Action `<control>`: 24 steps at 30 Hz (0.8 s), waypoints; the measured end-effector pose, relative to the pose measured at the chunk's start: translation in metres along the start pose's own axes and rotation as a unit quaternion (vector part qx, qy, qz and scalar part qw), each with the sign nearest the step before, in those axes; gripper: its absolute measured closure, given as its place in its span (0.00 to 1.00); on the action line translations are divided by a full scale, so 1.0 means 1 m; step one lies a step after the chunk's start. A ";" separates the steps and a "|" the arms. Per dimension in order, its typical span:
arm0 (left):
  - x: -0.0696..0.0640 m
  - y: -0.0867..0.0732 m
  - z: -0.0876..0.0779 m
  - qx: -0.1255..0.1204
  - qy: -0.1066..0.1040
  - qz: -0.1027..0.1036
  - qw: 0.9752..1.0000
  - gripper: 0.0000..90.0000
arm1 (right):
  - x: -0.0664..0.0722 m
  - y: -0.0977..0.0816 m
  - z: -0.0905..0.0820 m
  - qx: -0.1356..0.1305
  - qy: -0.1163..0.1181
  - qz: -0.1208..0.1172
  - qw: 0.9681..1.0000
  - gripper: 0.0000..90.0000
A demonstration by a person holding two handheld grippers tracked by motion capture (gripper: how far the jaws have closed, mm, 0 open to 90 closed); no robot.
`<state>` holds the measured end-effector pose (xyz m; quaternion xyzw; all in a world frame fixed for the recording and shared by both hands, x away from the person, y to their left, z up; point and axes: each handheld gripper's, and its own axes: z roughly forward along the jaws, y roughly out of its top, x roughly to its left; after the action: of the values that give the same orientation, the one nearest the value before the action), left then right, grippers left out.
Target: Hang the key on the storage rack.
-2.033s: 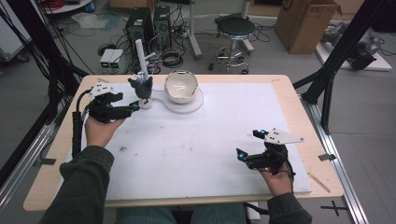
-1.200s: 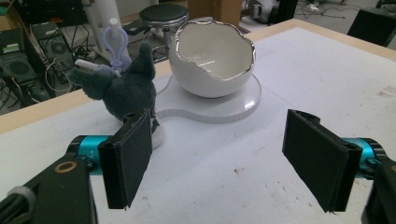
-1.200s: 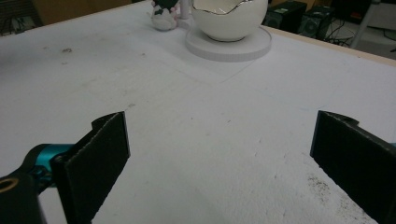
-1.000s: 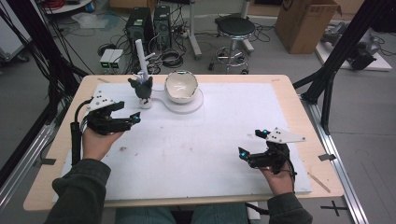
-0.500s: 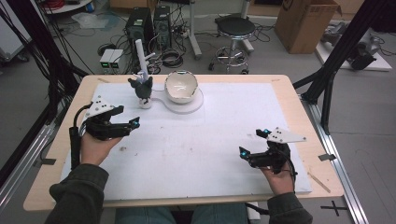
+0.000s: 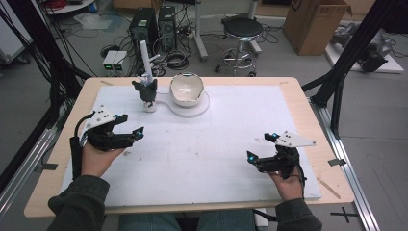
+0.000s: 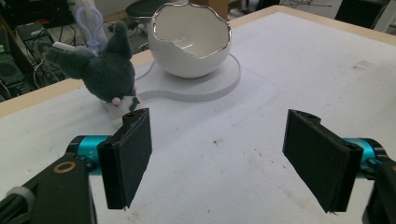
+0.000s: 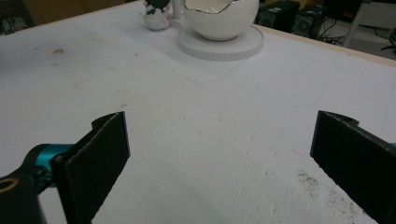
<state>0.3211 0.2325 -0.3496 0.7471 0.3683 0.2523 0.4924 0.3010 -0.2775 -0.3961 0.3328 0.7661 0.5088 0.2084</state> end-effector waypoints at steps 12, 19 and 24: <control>-0.011 -0.012 -0.004 0.000 -0.009 0.004 1.000 0.26 | -0.001 -0.001 0.001 0.004 -0.002 0.002 1.000 0.04; -0.017 -0.019 -0.006 -0.001 -0.018 0.001 1.000 0.26 | -0.002 -0.001 0.001 0.006 -0.003 0.004 1.000 0.04; -0.019 -0.024 -0.008 0.001 -0.020 0.002 1.000 0.26 | -0.003 -0.002 0.001 0.007 -0.005 0.004 1.000 0.04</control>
<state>0.2960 0.2274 -0.3689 0.7535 0.3572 0.2379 0.4980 0.3034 -0.2793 -0.3983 0.3400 0.7669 0.5028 0.2083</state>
